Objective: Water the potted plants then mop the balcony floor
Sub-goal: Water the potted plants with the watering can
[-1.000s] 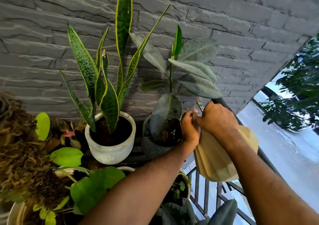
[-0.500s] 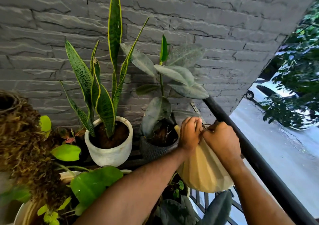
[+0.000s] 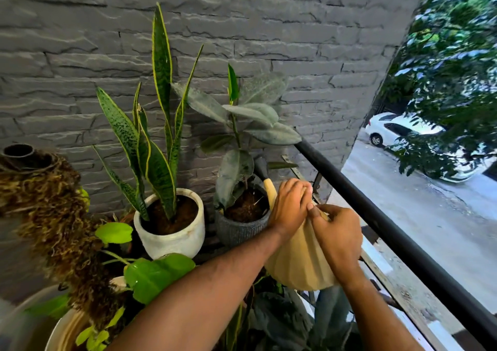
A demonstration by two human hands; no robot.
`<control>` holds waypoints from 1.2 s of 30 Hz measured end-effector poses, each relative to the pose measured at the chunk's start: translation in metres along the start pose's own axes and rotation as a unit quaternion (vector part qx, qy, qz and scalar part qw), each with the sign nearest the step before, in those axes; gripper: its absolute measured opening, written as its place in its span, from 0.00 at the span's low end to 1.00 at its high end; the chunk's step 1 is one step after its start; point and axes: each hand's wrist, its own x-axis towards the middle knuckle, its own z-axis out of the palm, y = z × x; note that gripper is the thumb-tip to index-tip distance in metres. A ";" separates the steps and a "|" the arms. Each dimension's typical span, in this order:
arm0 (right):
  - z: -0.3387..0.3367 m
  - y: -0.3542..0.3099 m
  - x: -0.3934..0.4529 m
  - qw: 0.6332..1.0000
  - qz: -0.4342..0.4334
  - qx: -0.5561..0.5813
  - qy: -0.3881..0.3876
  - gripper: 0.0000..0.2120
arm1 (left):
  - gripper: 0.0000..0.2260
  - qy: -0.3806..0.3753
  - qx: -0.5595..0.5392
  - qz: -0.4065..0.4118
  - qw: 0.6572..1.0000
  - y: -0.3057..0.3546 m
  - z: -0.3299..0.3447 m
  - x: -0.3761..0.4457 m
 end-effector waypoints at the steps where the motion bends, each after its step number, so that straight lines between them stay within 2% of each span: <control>1: -0.002 -0.001 -0.007 1.000 0.004 0.014 0.010 0.13 | 0.15 -0.006 0.004 0.009 1.000 0.004 -0.005 -0.003; 7: -0.015 -0.020 -0.057 0.992 0.029 0.107 0.055 0.14 | 0.15 -0.010 0.027 0.094 0.995 0.027 -0.042 -0.026; 14: -0.017 -0.055 -0.123 0.983 0.021 0.152 0.097 0.15 | 0.10 0.010 0.038 0.186 0.982 0.039 -0.101 -0.065; 19: -0.006 -0.072 -0.178 0.975 0.016 0.180 0.129 0.15 | 0.10 0.018 0.029 0.231 0.972 0.040 -0.150 -0.105; 28: 0.015 -0.100 -0.267 0.958 0.020 0.255 0.130 0.10 | 0.14 0.006 -0.010 0.166 0.986 0.031 -0.226 -0.181; 33: 0.015 -0.102 -0.305 0.953 0.029 0.280 0.113 0.14 | 0.15 0.020 -0.006 0.153 0.988 0.032 -0.248 -0.221; 36: 0.010 -0.102 -0.330 0.953 0.064 0.278 0.099 0.19 | 0.17 0.010 0.000 0.127 0.992 0.034 -0.255 -0.247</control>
